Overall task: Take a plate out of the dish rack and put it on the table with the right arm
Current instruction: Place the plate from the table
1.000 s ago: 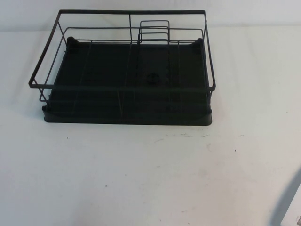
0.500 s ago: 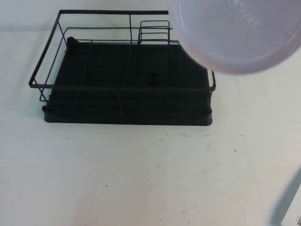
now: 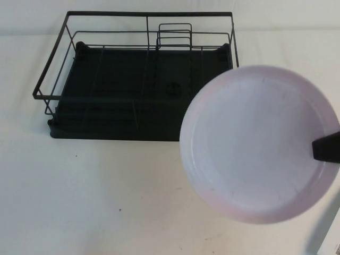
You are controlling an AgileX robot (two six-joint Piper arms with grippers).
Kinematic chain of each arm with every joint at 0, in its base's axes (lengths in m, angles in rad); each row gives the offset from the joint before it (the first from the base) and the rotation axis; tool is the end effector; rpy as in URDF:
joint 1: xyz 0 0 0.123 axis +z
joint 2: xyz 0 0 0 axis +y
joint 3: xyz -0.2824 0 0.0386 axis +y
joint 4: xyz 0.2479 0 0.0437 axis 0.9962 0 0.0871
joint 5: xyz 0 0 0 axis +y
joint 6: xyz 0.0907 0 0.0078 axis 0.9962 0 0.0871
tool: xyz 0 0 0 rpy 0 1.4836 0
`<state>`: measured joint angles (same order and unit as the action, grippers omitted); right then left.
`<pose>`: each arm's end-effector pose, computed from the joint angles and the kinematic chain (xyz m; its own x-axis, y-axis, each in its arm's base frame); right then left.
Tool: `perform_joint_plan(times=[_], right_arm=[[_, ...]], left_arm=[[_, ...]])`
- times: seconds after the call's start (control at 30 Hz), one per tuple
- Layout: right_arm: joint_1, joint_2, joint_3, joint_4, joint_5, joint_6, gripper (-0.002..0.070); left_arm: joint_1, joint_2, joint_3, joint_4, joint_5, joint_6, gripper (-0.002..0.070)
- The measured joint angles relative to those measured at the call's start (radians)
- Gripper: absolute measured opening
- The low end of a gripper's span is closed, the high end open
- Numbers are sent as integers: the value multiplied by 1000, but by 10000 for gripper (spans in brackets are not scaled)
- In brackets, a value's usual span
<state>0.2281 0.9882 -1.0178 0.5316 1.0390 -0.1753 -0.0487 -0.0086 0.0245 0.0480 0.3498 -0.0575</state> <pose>0.1634 0.0788 0.3692 -0.7854 -0.0768 -0.6142 -0.3955 0.8256 0.4025 0.0533 -0.0011 0.1738 -0.2746 0.0010 -0.9616 0.0295 0.9995 -0.0074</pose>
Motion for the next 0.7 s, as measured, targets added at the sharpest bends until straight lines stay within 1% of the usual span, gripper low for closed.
perform_joint_plan(times=[0.1, 0.2, 0.47, 0.6, 0.7], right_arm=[[0, 2, 86, 44, -42, 2, 48], [0, 21, 129, 98, -95, 2, 48], [0, 150, 135, 241, -172, 2, 48], [16, 241, 135, 259, -195, 2, 48], [57, 290, 135, 259, -238, 2, 48]], left_arm=[[0, 0, 0, 0, 0, 0, -4], [0, 0, 0, 0, 0, 0, -4], [0, 0, 0, 0, 0, 0, -4], [0, 0, 0, 0, 0, 0, -4], [0, 0, 0, 0, 0, 0, -4]])
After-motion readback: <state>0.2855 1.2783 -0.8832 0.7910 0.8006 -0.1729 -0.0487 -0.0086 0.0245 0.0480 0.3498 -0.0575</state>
